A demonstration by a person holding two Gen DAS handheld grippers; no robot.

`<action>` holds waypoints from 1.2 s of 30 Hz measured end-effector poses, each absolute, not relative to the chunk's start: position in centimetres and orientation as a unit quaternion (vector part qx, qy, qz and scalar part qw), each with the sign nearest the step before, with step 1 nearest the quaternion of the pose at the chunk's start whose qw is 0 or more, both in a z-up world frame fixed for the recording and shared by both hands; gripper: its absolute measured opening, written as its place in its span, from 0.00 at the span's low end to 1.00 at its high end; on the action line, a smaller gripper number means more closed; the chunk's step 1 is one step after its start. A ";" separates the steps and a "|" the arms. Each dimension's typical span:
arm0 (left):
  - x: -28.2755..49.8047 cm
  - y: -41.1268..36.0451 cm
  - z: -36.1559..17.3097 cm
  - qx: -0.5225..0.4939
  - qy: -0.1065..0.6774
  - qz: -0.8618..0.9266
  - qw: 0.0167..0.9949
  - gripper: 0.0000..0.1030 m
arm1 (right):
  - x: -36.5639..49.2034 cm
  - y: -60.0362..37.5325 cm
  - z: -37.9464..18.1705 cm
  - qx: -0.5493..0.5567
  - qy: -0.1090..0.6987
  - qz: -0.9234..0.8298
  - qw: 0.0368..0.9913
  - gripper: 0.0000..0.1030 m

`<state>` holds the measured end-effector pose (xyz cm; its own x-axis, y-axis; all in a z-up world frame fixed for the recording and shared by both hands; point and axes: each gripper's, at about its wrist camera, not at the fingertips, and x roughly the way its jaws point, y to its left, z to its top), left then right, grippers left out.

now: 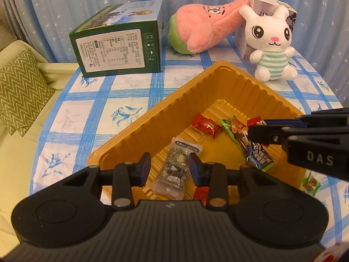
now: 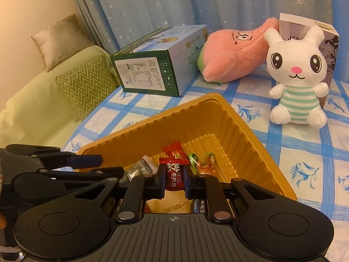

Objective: Organize snacks
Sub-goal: 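Carry both packets over the orange tray, then open both grippers to drop the packets into the tray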

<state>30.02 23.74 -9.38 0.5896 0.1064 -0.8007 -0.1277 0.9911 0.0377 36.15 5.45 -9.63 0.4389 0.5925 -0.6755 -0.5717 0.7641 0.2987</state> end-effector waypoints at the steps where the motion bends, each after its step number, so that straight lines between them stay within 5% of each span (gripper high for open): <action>1: 29.9 23.9 -9.3 -0.015 0.449 0.067 0.891 0.34 | 36.2 5.5 -9.7 0.013 0.404 0.344 0.848 0.16; 22: 29.2 25.0 -9.0 -0.040 0.444 0.086 0.891 0.34 | 37.3 7.6 -10.9 0.008 0.417 0.345 0.841 0.17; 27: 28.8 25.0 -8.9 -0.043 0.445 0.089 0.890 0.34 | 37.6 6.9 -10.9 0.020 0.416 0.343 0.842 0.49; 36: 27.6 24.1 -8.3 -0.047 0.440 0.093 0.892 0.35 | 36.4 4.5 -10.1 0.028 0.415 0.342 0.843 0.55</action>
<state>27.58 24.08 -8.26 0.5951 0.1233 -0.7941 -0.2068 0.9784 -0.0030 36.42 4.51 -10.11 0.4218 0.6003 -0.6795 -0.5531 0.7642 0.3318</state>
